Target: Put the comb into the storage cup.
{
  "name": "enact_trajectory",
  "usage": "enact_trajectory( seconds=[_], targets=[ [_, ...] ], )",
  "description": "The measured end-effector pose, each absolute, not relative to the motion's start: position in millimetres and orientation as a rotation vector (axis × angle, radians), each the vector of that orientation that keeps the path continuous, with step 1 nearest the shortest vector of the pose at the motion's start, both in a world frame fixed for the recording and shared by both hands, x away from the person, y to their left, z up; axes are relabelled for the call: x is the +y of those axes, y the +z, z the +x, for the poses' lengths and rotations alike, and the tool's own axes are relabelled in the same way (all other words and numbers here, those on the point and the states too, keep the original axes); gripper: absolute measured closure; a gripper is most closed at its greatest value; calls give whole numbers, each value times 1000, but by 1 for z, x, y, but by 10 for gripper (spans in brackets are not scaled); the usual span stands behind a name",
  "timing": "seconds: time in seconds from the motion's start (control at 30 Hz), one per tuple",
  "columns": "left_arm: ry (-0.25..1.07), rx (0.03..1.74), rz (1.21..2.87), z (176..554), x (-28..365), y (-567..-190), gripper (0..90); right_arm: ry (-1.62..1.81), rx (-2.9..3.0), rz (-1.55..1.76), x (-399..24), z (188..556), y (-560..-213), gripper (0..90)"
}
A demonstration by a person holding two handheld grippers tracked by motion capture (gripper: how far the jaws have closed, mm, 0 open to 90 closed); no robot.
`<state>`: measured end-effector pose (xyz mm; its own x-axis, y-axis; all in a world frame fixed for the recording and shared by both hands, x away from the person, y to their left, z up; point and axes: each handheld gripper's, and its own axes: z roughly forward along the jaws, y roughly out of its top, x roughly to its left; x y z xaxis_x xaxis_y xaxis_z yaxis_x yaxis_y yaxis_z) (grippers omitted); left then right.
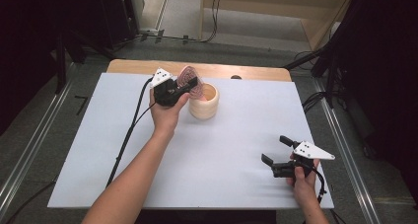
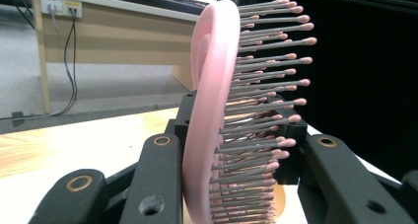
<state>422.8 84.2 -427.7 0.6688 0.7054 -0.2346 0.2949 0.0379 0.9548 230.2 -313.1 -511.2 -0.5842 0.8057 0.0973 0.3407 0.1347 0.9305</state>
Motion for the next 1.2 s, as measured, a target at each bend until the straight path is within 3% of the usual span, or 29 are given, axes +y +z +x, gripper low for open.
enact_trajectory(
  seconds=[0.27, 0.47, 0.67, 0.97, 1.2],
  targets=[
    [359, 849, 1571, 424, 86, -428, 625, 1446, 1988, 1101, -313, 230, -511, 0],
    [341, 867, 1589, 423, 91, -426, 492, 1443, 1989, 1102, -313, 230, -511, 0],
    [327, 895, 1628, 424, 94, -426, 274, 1441, 1988, 1103, -313, 230, -511, 0],
    [342, 836, 1671, 417, 94, -423, 113, 1441, 1988, 1102, -313, 230, -511, 0],
    [327, 780, 1674, 410, 99, -423, 59, 1441, 1988, 1101, -313, 230, -511, 0]
  ],
)
